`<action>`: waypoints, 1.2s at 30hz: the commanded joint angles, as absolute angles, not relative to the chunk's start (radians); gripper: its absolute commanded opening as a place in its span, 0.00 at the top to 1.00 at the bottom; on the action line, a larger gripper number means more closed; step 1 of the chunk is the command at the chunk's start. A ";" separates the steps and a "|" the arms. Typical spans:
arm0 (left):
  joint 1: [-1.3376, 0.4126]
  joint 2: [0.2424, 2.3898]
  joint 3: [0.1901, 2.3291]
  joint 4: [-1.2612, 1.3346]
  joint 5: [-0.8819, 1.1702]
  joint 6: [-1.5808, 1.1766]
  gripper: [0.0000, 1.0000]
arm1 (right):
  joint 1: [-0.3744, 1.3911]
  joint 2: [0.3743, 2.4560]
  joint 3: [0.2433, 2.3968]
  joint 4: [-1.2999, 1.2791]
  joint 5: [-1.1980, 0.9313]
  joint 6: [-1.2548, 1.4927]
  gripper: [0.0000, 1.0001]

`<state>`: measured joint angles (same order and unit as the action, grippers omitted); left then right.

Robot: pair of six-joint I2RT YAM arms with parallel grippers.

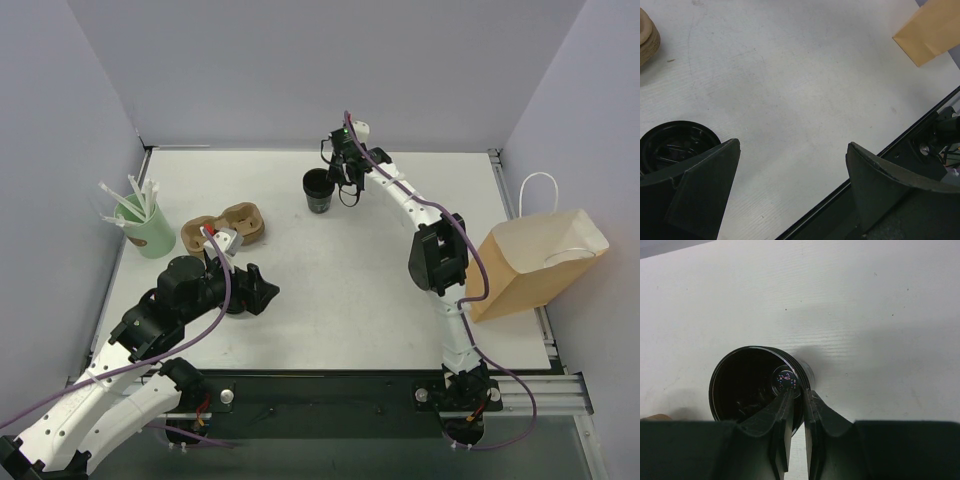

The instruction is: Pack the takeout coffee

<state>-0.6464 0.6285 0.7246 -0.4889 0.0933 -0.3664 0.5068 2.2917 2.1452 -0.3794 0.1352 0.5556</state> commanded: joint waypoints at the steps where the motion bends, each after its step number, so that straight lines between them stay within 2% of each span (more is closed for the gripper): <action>1: -0.647 0.623 0.753 -0.446 0.110 -0.365 0.03 | 0.515 2.310 2.177 -0.396 0.133 0.565 0.84; 8: -0.647 0.624 0.753 -0.445 0.112 -0.365 0.03 | 0.515 2.315 2.177 -0.396 0.133 0.568 0.84; 15: -0.647 0.630 0.753 -0.443 0.114 -0.364 0.03 | 0.514 2.303 2.174 -0.399 0.152 0.560 1.00; 25: -0.647 0.635 0.753 -0.443 0.114 -0.362 0.03 | 0.511 2.194 2.083 -0.333 0.114 0.600 1.00; 36: -0.647 0.638 0.753 -0.445 0.110 -0.364 0.03 | 0.494 2.160 2.088 -0.328 0.069 0.634 1.00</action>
